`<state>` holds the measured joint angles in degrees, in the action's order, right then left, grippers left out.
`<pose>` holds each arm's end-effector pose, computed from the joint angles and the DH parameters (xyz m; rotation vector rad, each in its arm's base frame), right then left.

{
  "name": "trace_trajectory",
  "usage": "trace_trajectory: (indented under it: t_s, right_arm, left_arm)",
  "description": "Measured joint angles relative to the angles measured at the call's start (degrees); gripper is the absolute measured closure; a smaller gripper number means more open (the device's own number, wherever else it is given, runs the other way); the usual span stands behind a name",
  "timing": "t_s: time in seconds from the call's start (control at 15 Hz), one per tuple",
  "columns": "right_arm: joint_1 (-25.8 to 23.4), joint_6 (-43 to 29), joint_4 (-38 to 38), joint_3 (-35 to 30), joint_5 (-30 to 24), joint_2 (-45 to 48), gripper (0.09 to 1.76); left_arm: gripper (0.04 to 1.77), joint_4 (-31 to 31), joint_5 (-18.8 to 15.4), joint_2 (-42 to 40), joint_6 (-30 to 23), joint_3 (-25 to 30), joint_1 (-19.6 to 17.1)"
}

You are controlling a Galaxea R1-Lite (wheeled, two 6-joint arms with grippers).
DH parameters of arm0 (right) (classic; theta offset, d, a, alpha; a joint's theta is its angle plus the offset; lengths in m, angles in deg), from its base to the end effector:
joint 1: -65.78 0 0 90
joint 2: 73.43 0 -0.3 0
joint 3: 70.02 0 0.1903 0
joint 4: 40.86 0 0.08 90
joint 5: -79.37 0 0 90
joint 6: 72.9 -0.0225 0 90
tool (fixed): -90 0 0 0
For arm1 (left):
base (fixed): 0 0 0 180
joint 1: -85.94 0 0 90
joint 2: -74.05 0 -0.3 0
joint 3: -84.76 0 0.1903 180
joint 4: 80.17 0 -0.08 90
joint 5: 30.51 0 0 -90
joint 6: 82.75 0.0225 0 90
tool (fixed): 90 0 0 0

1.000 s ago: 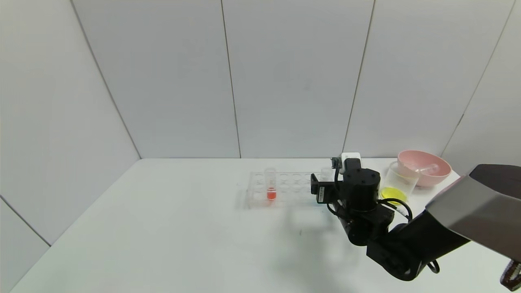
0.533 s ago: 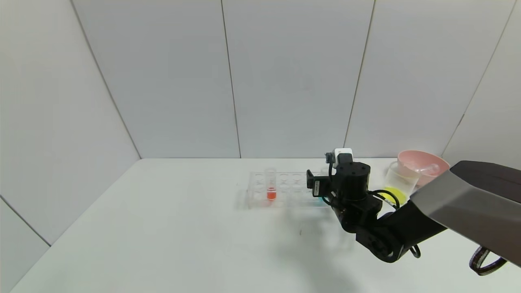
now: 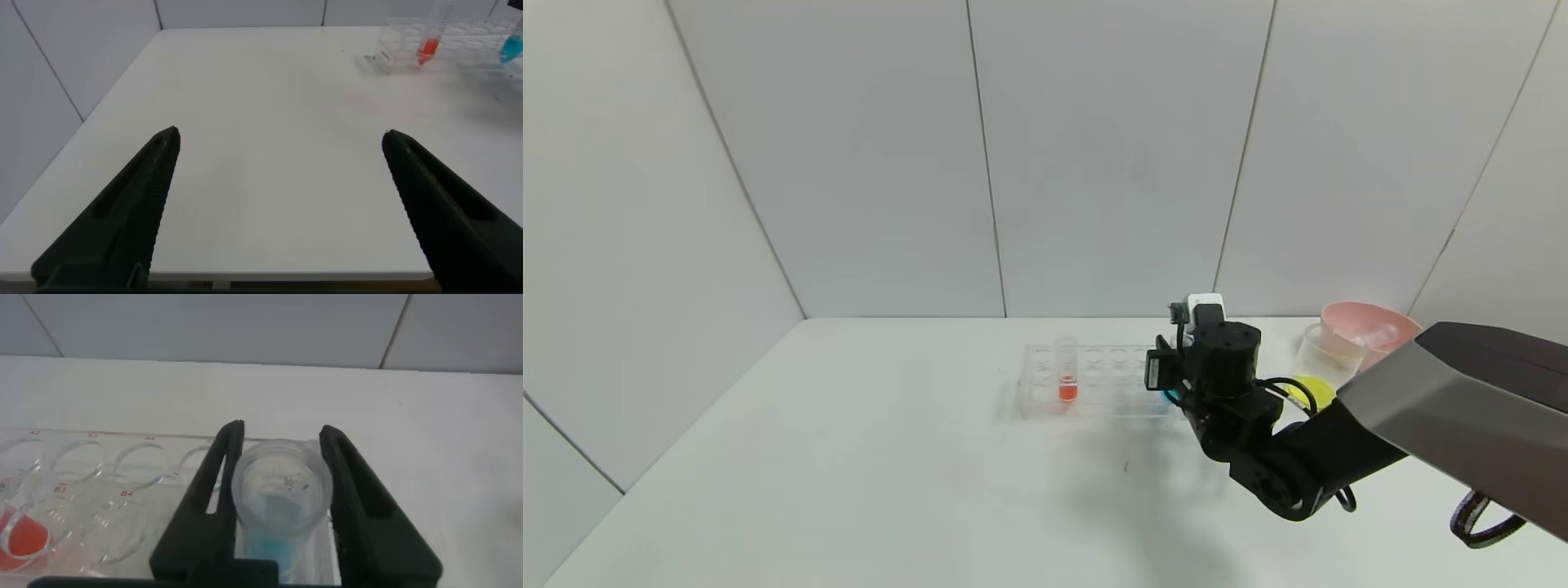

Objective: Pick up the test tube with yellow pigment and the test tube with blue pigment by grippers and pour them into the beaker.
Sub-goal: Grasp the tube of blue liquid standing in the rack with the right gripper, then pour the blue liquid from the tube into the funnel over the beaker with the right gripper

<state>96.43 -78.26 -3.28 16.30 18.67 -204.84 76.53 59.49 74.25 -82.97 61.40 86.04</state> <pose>0.3769 0.2105 0.0772 0.0280 0.1145 0.0182 -0.0225 0.0000 0.0756 -0.0038 0.0024 -0.0017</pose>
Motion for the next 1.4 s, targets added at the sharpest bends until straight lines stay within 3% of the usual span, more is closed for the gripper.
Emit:
trace_trajectory:
  t_s: [0.6,1.4]
  right_arm:
    - [0.68,0.30,-0.20,-0.72,0.59,0.99,1.27]
    - [1.32,2.83,0.16,-3.39,0.72,10.08,1.27]
  left_arm:
    - [0.05,0.00,0.00,0.00,-0.02,0.00,0.00]
    - [0.05,0.00,0.00,0.00,-0.02,0.00,0.00]
